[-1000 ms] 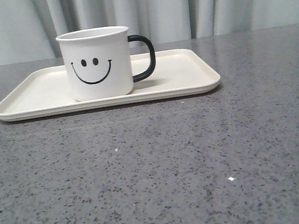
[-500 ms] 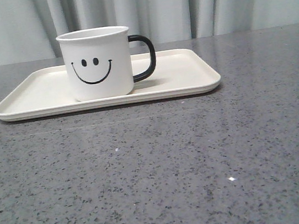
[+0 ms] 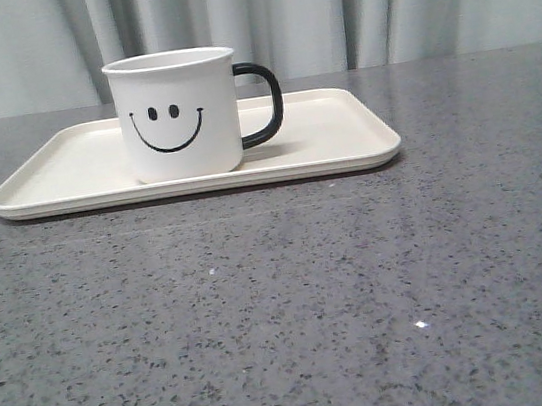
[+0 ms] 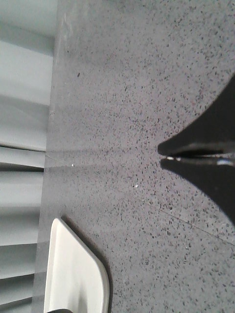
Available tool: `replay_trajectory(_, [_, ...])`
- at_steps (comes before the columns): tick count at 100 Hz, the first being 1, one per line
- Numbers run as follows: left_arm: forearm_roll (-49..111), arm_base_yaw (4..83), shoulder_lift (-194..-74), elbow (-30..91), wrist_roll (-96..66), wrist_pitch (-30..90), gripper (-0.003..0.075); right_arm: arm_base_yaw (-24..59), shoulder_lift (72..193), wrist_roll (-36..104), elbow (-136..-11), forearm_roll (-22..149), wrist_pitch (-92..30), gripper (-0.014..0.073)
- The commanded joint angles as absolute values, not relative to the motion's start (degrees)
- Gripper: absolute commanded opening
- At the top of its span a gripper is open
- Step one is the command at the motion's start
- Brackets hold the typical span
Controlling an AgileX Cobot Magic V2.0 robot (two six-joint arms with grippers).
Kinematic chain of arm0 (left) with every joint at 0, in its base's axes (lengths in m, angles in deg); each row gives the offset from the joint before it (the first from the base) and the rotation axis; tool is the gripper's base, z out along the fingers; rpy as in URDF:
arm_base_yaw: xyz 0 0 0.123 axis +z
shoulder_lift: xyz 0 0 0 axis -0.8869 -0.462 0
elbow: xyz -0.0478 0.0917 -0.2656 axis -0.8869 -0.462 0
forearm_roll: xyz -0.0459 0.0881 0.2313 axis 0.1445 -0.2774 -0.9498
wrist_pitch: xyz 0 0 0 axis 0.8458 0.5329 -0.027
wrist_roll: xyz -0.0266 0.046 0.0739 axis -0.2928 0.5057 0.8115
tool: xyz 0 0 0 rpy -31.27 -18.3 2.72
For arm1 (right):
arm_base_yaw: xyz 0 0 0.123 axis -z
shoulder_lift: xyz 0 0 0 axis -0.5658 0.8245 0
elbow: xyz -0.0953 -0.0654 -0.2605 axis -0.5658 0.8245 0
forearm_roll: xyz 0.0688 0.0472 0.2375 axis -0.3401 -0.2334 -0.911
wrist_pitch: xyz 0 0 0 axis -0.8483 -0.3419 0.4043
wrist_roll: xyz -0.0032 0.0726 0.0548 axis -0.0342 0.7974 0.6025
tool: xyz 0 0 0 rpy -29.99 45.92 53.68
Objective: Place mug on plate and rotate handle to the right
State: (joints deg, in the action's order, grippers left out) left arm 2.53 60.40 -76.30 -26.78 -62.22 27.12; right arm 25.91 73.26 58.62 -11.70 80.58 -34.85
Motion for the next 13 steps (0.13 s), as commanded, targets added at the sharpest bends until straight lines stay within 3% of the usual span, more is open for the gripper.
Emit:
replay_trajectory(1, [2.5,60.5,-74.6,-27.3,-62.6,21.9,-0.002,26.3,72.1,58.6,-11.6,80.8,-39.6,-0.0065])
replay_trajectory(13, [2.5,60.5,-74.6,-27.3,-62.6,21.9,-0.002,26.3,72.1,58.6,-11.6,80.8,-39.6,-0.0065])
